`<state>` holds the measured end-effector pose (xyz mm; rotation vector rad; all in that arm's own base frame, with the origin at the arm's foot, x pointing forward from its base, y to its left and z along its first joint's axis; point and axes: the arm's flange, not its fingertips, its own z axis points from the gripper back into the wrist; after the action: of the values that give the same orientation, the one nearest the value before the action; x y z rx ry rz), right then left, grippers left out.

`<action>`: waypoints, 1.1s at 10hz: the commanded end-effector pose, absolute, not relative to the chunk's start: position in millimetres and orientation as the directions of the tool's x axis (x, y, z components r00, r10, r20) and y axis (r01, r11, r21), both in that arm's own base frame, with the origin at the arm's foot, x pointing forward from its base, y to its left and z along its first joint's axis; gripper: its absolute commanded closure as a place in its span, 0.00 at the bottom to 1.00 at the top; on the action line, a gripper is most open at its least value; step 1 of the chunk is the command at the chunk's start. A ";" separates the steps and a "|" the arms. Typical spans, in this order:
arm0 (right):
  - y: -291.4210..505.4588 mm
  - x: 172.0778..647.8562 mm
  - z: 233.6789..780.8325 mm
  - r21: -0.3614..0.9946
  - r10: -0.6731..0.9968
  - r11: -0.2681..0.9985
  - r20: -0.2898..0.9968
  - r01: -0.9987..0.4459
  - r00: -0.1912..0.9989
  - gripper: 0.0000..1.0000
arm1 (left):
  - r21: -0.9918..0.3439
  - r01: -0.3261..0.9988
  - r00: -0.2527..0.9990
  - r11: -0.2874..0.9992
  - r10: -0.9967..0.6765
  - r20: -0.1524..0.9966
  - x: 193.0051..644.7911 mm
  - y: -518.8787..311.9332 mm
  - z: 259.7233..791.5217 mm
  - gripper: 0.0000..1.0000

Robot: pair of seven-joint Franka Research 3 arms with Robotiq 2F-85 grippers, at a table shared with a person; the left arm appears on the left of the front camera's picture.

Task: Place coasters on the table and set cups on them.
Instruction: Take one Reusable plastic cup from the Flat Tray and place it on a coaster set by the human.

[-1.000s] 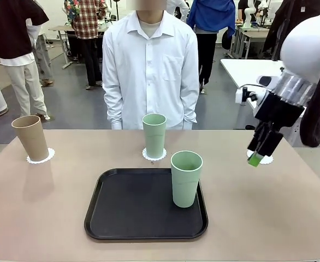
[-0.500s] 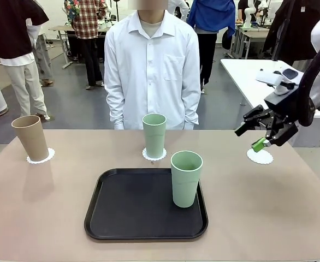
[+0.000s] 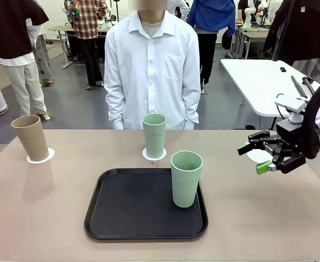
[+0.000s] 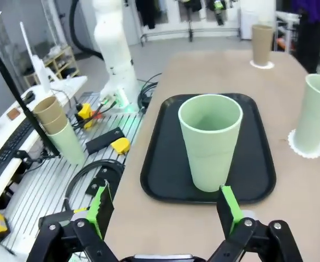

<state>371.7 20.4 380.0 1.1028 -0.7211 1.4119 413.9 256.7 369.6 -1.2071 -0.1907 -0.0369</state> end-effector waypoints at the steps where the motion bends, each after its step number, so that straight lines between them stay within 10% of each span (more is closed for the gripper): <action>1: 32.3 358.4 365.8 0.138 0.371 -0.017 0.921 -0.990 0.122 0.00 | -0.925 0.127 0.983 0.358 0.081 0.167 414.1 257.2 371.4 0.00; 11: 23.6 375.3 337.7 0.191 0.396 0.064 0.896 -0.980 0.201 0.00 | -0.925 0.127 0.983 0.358 0.081 0.167 414.1 257.2 371.4 0.00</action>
<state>375.1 22.7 338.1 0.9769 -0.7761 1.2113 414.0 256.6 369.5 -1.2072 -0.1905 -0.0372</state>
